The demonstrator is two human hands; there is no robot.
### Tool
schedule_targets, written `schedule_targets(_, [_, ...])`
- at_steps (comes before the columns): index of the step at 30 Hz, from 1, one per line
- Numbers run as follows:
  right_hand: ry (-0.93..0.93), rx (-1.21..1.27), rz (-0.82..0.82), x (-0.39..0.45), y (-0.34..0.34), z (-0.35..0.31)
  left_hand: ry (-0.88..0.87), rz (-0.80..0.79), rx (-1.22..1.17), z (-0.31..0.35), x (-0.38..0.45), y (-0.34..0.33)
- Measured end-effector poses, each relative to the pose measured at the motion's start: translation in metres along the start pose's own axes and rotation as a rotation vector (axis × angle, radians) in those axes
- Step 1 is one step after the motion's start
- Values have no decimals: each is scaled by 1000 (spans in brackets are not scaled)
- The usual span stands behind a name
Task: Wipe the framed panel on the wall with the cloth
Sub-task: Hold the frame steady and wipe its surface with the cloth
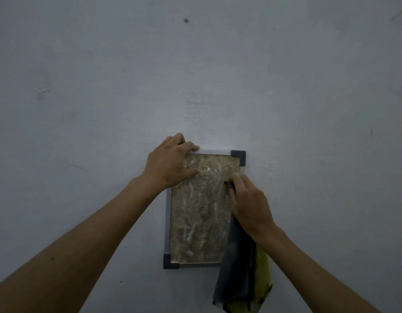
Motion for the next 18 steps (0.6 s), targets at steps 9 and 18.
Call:
schedule_targets(9, [95, -17, -47, 4, 3, -12, 4, 4, -9, 0, 1, 0])
schedule_targets(18, [95, 31, -78, 12, 6, -15, 8, 12, -9, -1, 0, -1])
Point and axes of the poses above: each hand's wrist, its own x-axis towards the middle knuckle, its own y-axis out of the back of the hand, z = x × y, the point moved 7 cm from there along x, towards the middle knuckle, and after that the axes turned 11 degrees about x, right-handed, at the moved point
